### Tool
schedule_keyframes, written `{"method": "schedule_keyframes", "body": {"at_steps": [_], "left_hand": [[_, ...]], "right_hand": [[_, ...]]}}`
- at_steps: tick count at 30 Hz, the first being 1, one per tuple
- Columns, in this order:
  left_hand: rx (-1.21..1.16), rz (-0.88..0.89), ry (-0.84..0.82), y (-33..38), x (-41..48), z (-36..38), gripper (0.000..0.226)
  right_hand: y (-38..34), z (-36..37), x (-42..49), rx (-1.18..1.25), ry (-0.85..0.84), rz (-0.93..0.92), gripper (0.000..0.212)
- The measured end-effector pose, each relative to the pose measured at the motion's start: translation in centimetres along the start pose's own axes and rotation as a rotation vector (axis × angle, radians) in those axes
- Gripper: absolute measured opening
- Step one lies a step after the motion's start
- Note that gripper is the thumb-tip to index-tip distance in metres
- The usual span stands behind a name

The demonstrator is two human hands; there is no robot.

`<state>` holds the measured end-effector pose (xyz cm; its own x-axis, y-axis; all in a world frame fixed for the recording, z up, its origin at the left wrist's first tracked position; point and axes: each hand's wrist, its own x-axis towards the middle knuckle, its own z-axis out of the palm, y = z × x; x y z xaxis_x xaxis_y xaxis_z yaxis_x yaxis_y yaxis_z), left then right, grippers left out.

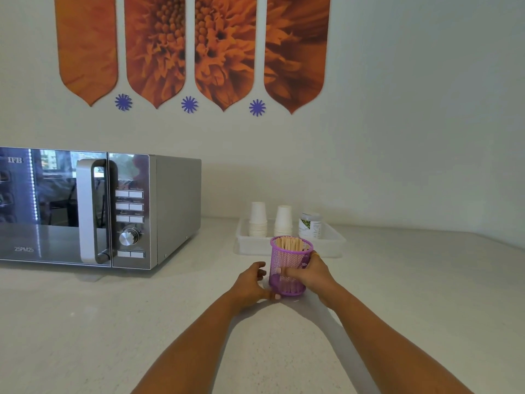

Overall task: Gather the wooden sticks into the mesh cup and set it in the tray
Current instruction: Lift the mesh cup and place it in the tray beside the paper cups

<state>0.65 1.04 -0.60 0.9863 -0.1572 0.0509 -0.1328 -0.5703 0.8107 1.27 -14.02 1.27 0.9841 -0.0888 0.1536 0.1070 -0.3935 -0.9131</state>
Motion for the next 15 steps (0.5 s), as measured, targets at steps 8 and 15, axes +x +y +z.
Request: {"method": "schedule_keyframes", "body": {"at_steps": [8, 15], "left_hand": [[0.34, -0.086, 0.106, -2.9, 2.1, -2.1, 0.084], [0.485, -0.107, 0.131, -4.9, 4.6, -4.2, 0.081]], "right_hand": [[-3.4, -0.3, 3.4, 0.074, -0.004, -0.066, 0.08], [-5.8, 0.8, 8.3, 0.101, 0.026, -0.093, 0.083]]}}
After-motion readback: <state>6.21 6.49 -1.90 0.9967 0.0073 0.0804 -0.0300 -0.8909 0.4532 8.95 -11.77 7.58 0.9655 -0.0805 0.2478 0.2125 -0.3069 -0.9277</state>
